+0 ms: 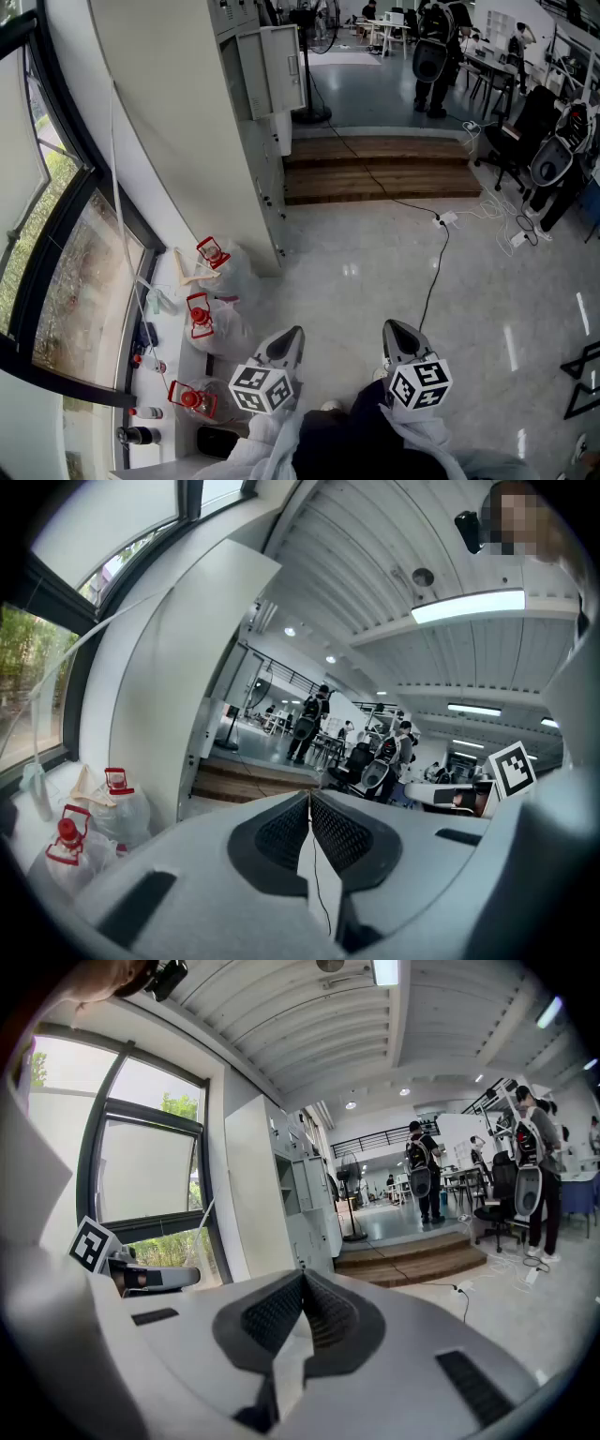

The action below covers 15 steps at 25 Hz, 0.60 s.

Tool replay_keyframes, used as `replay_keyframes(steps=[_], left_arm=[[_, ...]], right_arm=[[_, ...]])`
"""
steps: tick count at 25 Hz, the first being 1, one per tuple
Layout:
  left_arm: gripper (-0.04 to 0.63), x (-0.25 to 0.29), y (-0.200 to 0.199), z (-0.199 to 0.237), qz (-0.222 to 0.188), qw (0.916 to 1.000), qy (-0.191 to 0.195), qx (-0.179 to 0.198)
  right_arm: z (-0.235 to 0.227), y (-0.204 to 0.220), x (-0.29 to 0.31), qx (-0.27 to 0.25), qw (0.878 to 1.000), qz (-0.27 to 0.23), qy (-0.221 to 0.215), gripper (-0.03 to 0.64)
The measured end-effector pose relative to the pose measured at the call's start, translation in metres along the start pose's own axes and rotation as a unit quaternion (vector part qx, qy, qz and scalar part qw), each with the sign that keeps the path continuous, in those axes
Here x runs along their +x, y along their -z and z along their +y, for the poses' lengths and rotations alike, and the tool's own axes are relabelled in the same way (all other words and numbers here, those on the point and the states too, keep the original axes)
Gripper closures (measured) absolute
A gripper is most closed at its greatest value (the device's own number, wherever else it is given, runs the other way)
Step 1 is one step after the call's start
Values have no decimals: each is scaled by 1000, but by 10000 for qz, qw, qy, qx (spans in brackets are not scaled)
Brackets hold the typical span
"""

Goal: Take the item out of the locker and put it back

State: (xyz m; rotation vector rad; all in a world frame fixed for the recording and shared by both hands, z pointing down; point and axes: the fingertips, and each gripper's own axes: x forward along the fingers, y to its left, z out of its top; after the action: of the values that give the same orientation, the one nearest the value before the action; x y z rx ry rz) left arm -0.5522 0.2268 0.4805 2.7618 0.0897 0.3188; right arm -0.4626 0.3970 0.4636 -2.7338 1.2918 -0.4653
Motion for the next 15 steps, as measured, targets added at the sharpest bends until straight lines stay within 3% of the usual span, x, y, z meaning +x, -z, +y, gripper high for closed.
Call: replay_keyframes(steps=[15], left_arm=[[581, -6, 0, -3, -37, 10000, 31, -29]], right_arm=[[9, 6, -3, 58, 9999, 137, -54, 618]])
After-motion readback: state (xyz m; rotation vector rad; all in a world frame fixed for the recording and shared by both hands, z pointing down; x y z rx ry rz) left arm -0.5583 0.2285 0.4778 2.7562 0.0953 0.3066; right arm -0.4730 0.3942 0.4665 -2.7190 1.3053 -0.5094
